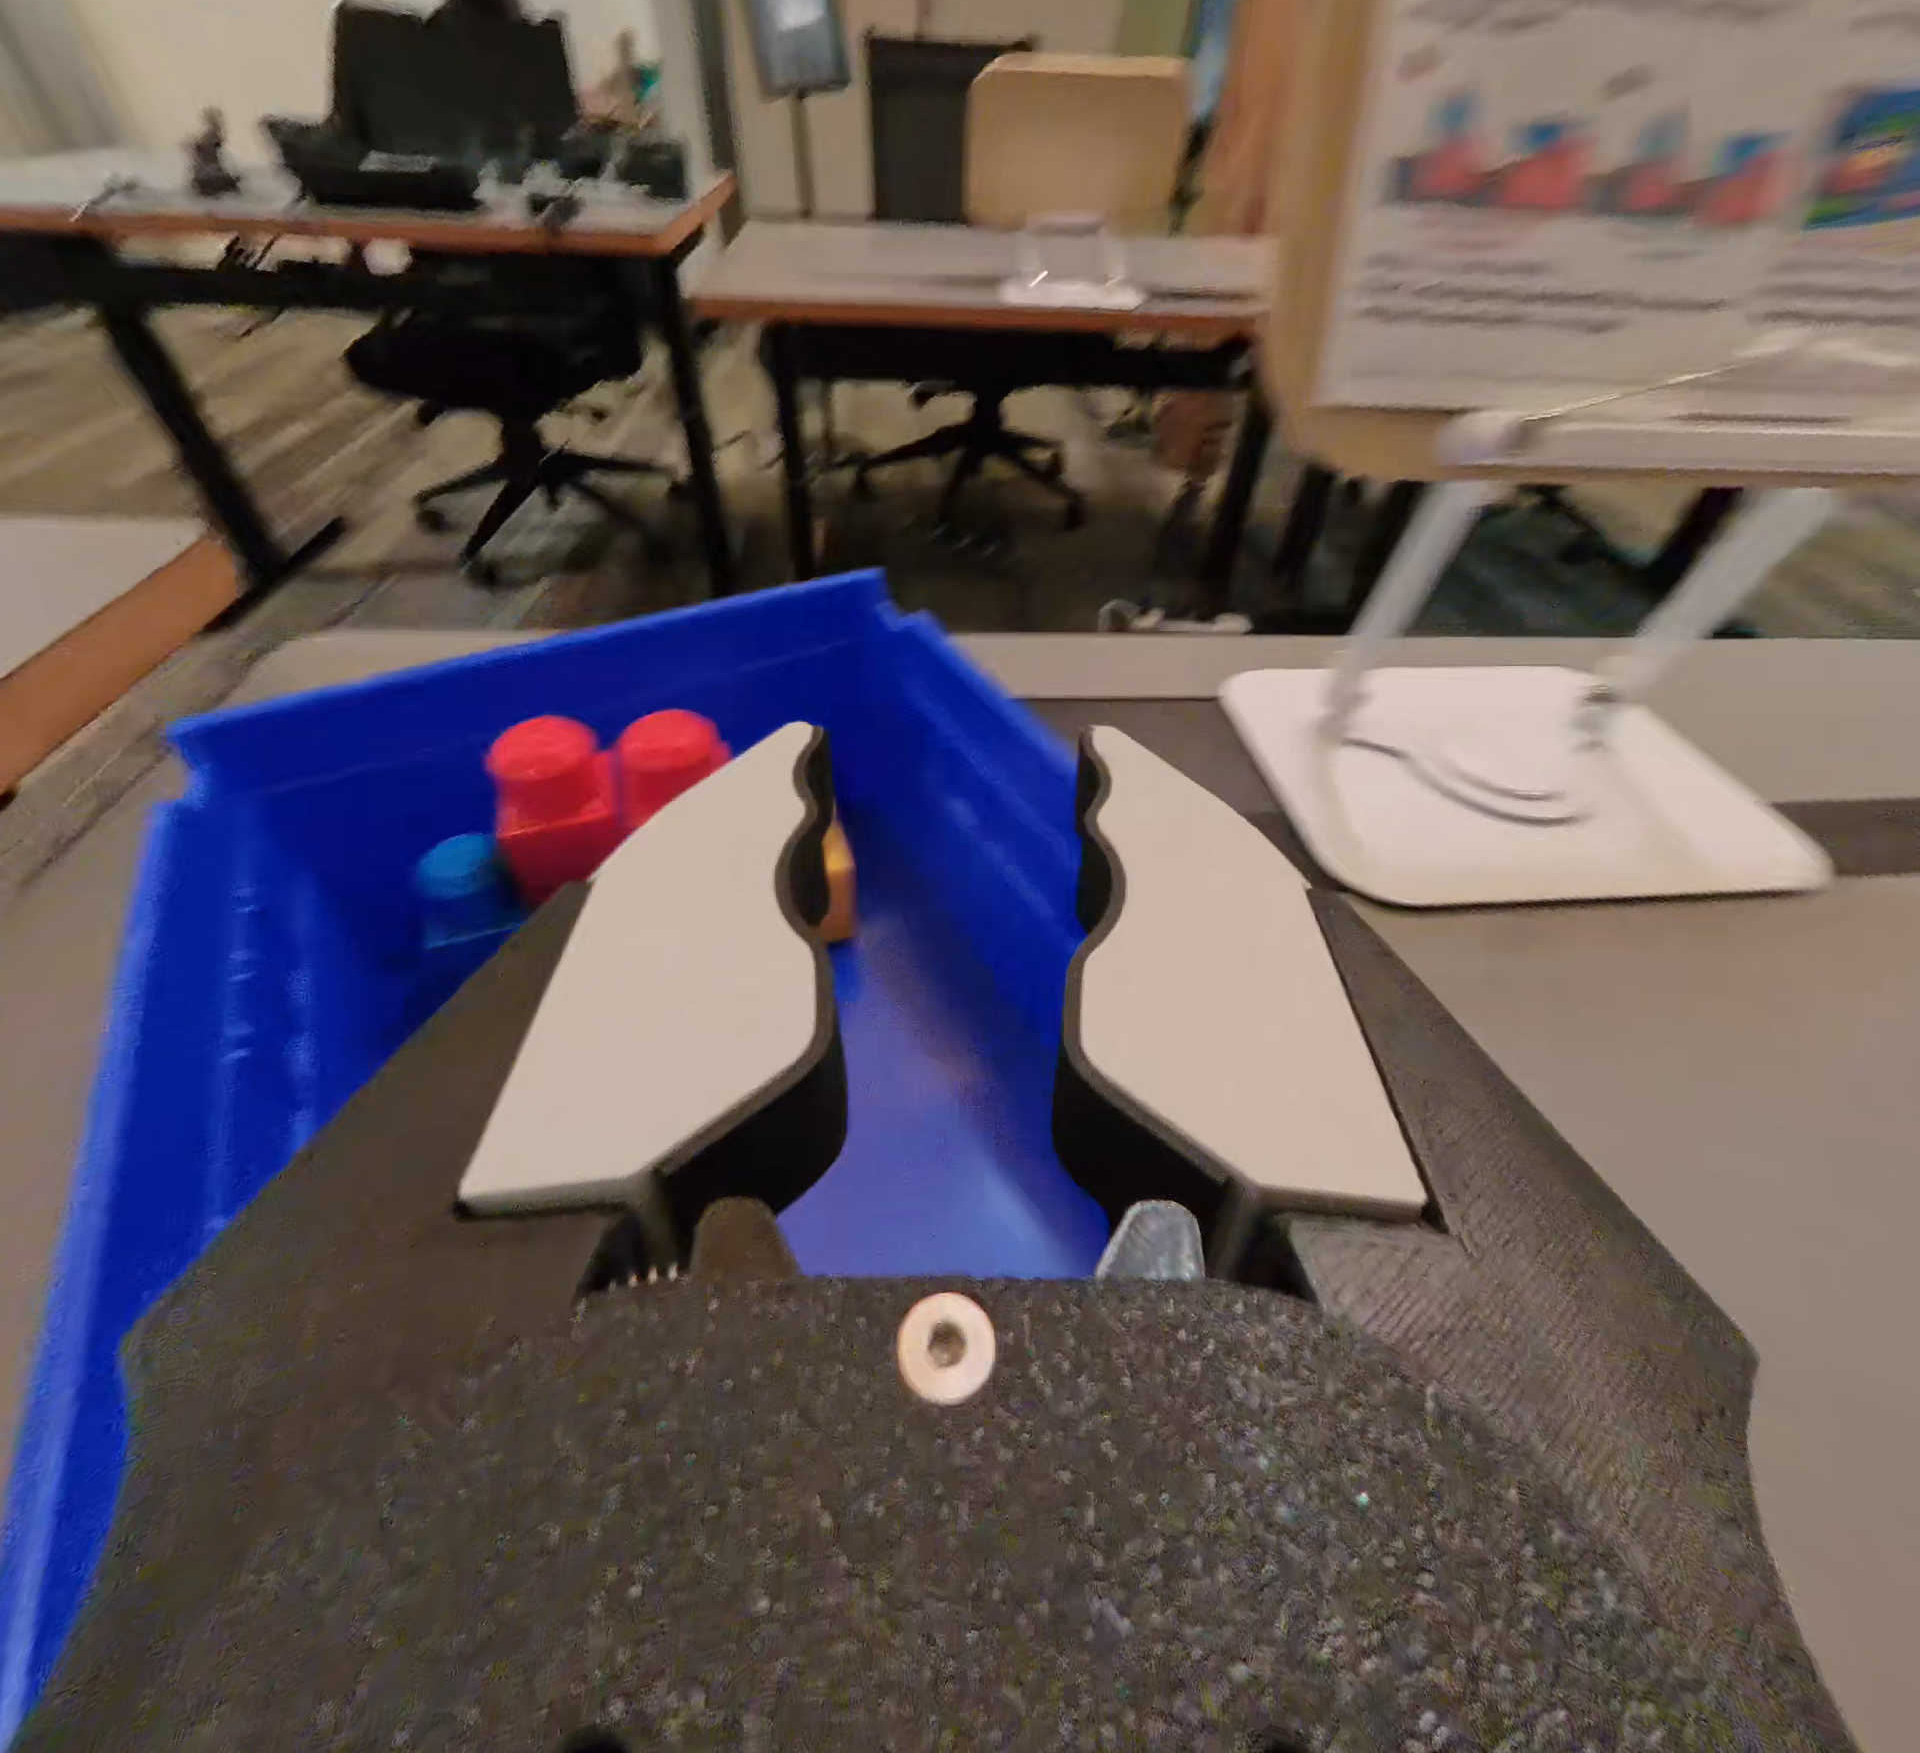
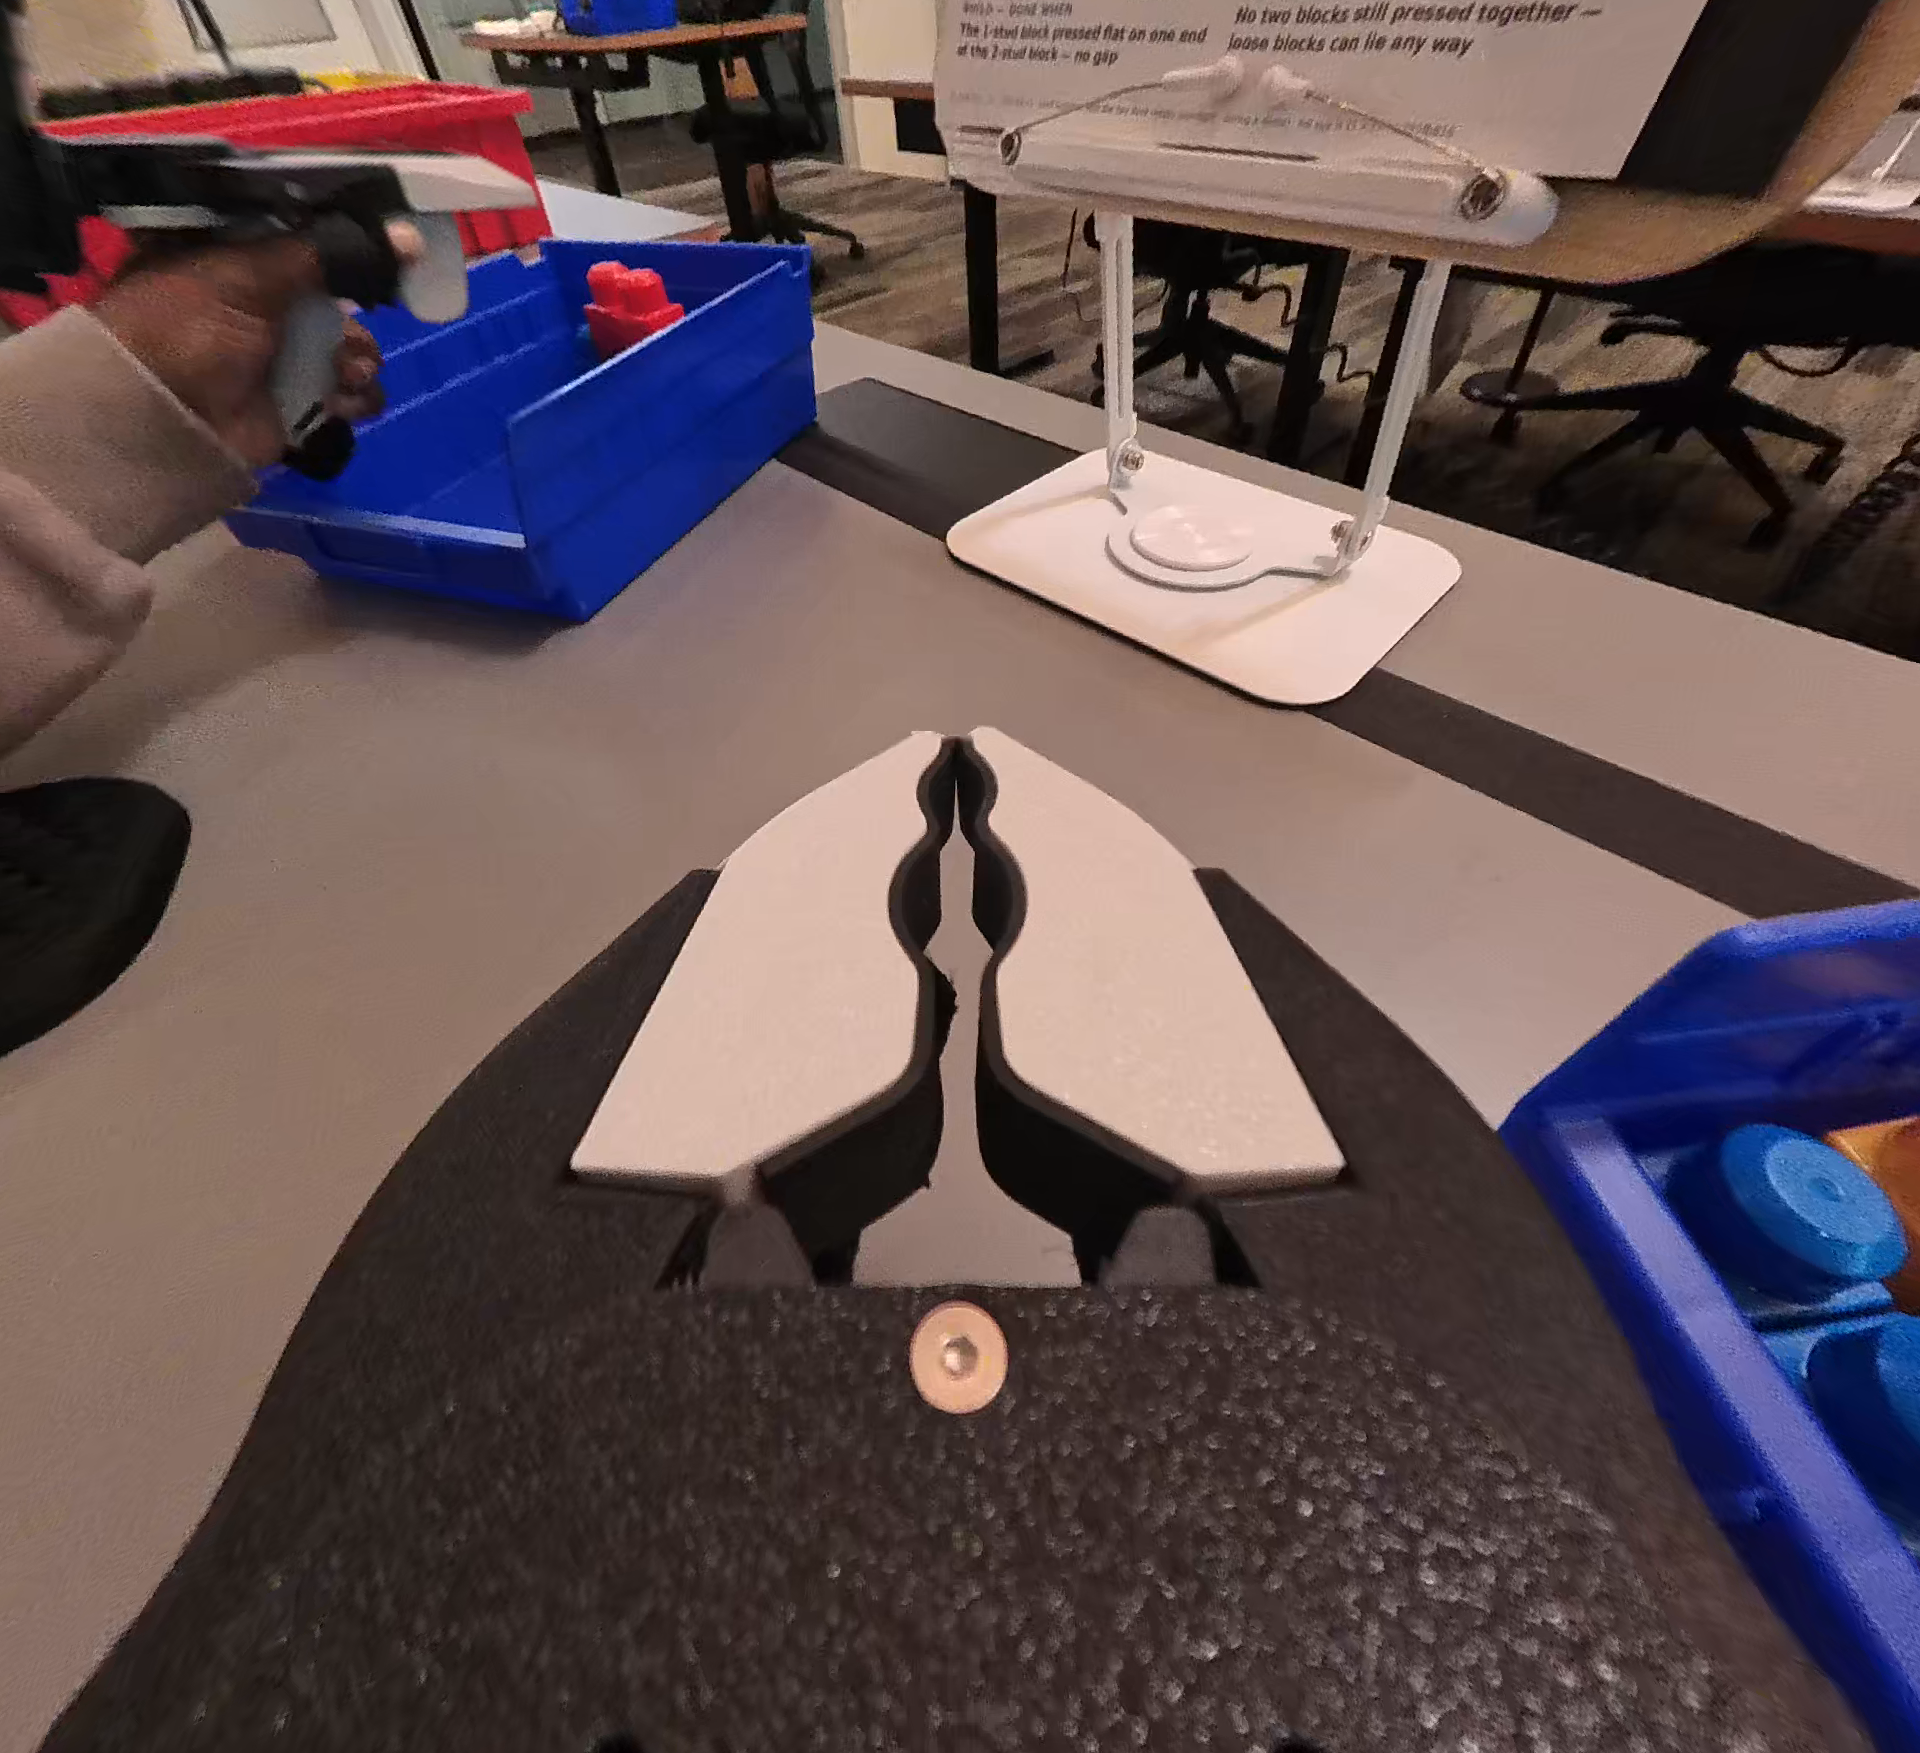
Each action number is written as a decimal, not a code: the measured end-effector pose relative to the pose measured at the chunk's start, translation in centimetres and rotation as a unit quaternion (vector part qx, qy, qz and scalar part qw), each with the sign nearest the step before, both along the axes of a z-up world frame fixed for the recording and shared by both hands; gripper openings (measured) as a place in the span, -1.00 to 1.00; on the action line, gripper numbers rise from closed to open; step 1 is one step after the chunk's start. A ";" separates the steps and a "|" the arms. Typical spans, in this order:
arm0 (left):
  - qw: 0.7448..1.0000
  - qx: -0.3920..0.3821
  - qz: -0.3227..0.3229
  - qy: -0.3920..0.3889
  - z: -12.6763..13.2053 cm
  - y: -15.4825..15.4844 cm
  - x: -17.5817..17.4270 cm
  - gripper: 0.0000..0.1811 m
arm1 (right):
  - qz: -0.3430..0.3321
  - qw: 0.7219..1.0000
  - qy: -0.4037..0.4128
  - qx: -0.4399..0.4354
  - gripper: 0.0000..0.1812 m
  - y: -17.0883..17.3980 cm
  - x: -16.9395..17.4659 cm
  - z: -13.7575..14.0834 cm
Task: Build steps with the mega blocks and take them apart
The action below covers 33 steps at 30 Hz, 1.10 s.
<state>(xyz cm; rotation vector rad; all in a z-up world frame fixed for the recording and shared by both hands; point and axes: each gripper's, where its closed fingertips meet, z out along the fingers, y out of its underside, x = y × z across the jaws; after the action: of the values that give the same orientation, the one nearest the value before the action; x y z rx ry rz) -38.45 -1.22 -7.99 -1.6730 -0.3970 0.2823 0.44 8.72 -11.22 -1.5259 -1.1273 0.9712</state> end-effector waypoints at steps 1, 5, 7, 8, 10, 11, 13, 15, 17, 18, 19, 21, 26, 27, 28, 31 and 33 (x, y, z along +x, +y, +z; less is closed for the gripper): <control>1.000 -0.018 0.022 -0.012 -0.8 0.2 -1.9 -0.47 | 0.000 1.000 0.005 0.005 -1.00 -0.1 0.0 0.2; 0.991 -0.091 0.090 -0.038 -4.3 1.4 -7.7 -0.41 | 0.001 1.000 0.007 0.020 -1.00 -0.4 0.1 0.3; 0.985 -0.125 0.114 -0.037 -5.6 2.1 -9.7 -0.42 | 0.005 1.000 0.006 0.023 -1.00 -0.6 0.2 0.2; 0.982 -0.139 0.124 -0.037 -6.1 2.4 -10.4 -0.42 | 0.005 1.000 0.006 0.025 -1.00 -0.6 0.2 0.2; 0.978 -0.157 0.137 -0.033 -6.7 2.9 -11.4 -0.46 | 0.006 1.000 0.007 0.029 -1.00 -0.5 0.4 0.3; 0.976 -0.165 0.137 -0.035 -7.0 3.3 -11.5 -0.52 | 0.003 0.999 0.011 0.032 -1.00 -0.4 0.5 0.4; 0.972 -0.187 0.141 -0.026 -7.6 3.6 -11.7 -0.61 | 0.004 0.999 0.016 0.036 -1.00 -0.4 0.6 0.7; 0.969 -0.199 0.145 -0.009 -7.8 3.7 -11.7 -0.63 | 0.004 0.999 0.019 0.036 -1.00 -0.4 0.6 0.8; 0.970 -0.197 0.145 -0.013 -7.6 3.6 -11.6 -0.65 | 0.005 0.999 0.019 0.033 -1.00 -0.4 0.7 0.7; 0.971 -0.190 0.145 -0.009 -7.1 3.5 -11.5 -0.67 | 0.005 0.999 0.018 0.034 -1.00 -0.4 0.7 0.7; 0.973 -0.183 0.143 0.001 -6.4 3.3 -11.2 -0.67 | 0.006 0.999 0.019 0.034 -1.00 -0.4 0.7 0.7; 0.977 -0.164 0.131 0.032 -4.3 3.1 -10.2 -0.67 | 0.010 0.999 0.021 0.036 -1.00 -0.6 0.6 0.8; 0.997 -0.040 0.029 0.056 3.5 2.9 -2.2 -0.67 | 0.027 0.998 0.031 0.053 -1.00 -1.9 0.0 1.2; 0.998 -0.015 -0.003 0.053 4.9 2.8 0.2 -0.67 | 0.031 0.997 0.031 0.060 -0.98 -2.2 -0.2 1.3; 0.998 0.008 -0.039 0.047 6.1 2.7 2.9 -0.67 | 0.034 0.996 0.030 0.070 -0.95 -2.7 -0.4 1.3; 0.987 0.053 -0.152 0.014 7.9 2.4 11.3 -0.68 | 0.038 0.993 0.026 0.109 -0.79 -4.1 -1.3 1.5; 0.974 0.059 -0.217 -0.005 7.4 2.3 16.8 -0.68 | 0.039 0.990 0.013 0.138 -0.66 -5.1 -1.9 1.4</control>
<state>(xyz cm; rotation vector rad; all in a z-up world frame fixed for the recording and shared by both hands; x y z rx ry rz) -21.68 1.05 -0.55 -1.5965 -0.0471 -0.0721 -1.50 3.66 -9.85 -1.2518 -1.2553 0.8445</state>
